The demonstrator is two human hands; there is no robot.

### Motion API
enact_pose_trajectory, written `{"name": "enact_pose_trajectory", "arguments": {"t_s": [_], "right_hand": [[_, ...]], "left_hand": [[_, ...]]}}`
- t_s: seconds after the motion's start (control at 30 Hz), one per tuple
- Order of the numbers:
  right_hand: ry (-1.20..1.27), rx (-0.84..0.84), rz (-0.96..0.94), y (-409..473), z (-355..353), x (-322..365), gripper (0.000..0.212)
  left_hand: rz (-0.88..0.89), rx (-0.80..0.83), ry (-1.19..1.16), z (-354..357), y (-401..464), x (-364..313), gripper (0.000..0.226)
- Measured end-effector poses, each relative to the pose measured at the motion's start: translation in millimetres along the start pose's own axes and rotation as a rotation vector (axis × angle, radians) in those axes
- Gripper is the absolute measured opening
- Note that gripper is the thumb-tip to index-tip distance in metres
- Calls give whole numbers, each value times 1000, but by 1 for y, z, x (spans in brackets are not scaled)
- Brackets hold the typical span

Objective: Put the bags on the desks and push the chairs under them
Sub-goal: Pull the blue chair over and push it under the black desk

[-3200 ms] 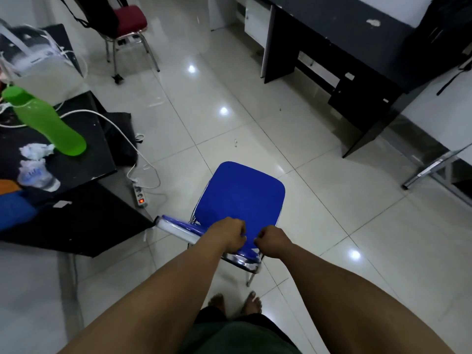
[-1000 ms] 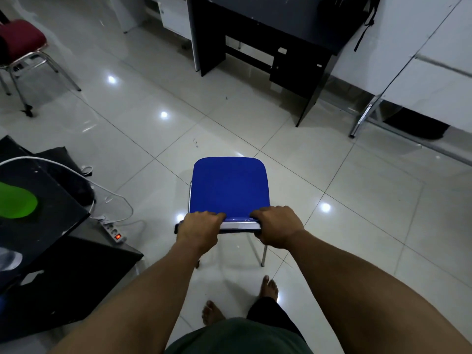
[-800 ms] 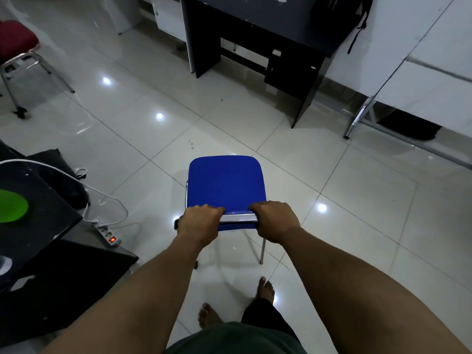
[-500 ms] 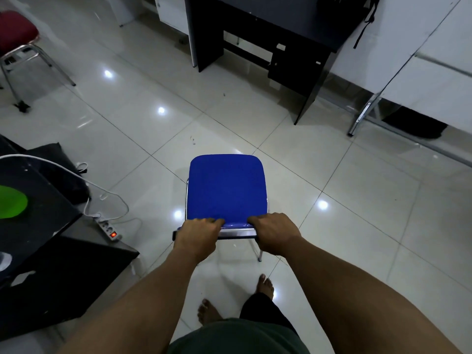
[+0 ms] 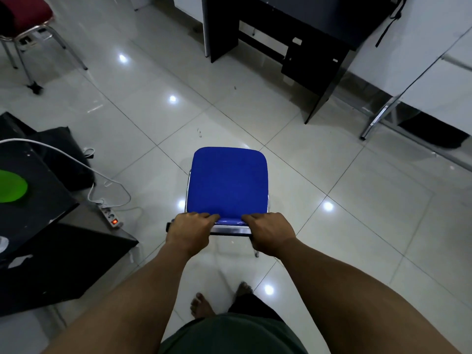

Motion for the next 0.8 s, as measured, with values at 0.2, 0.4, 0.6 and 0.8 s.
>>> {"name": "enact_pose_trajectory", "arguments": {"t_s": [0.2,0.4,0.6,0.8], "right_hand": [[5,-8,-43,14,-2,-16,41],[-12,-10,-89,30,-9,-36,44],[-28,-23,-94,61,-20,-64,39],[-30,-32,-102,101,-29,-90,37]], "left_hand": [[-44,-4,11,-1,18,2,52],[-69,-12,8,-9,38,0,51],[-82,-27,2,-20,72,4,48],[-87,-61,11,-32,114,19,47]]}}
Point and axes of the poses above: each hand's wrist, its own y-axis towards the middle knuckle, its own z-axis out of the palm, x = y × z, the point moved 5 cm from there along y, towards the middle knuckle, and after that the axes turned 3 degrees about -y, right-handed, at the moved point
